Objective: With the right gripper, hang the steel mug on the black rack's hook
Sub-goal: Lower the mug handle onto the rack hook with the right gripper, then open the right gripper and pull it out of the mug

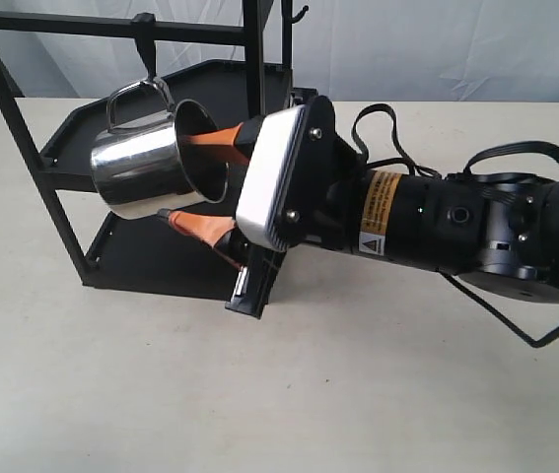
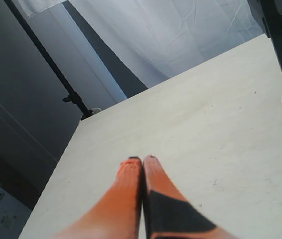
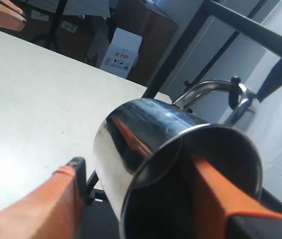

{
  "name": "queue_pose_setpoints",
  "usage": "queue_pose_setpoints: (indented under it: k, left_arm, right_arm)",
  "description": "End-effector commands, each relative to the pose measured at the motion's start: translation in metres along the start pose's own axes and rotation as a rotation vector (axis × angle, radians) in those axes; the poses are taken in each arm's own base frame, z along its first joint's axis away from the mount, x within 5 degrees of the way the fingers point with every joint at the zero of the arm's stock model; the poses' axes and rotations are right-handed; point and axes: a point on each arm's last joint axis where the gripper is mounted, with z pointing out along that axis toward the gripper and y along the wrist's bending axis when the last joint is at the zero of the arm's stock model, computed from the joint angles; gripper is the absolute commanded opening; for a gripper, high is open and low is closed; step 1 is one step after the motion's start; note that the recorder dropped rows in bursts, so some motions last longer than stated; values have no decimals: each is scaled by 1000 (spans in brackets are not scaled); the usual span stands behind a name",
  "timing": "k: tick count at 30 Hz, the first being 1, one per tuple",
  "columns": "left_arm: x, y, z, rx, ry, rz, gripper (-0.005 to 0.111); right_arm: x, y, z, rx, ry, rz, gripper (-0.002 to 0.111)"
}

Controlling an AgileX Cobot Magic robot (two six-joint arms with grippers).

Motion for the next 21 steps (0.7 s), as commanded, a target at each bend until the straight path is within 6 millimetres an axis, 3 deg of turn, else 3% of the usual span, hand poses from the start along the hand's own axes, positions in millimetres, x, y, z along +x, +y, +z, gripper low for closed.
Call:
queue_pose_setpoints:
  k: [1,13,21]
  left_arm:
    - [-2,0,-1,-2,-19,-2,2]
    - [-2,0,-1,-2,-19,-2,2]
    - [-2,0,-1,-2,-19,-2,2]
  right_arm:
    - [-5,-4,-6,22,32,-9,57]
    - [-24,-10,-30,20,173,-8,57]
    - [-43,-11,-64,63,286,20,57]
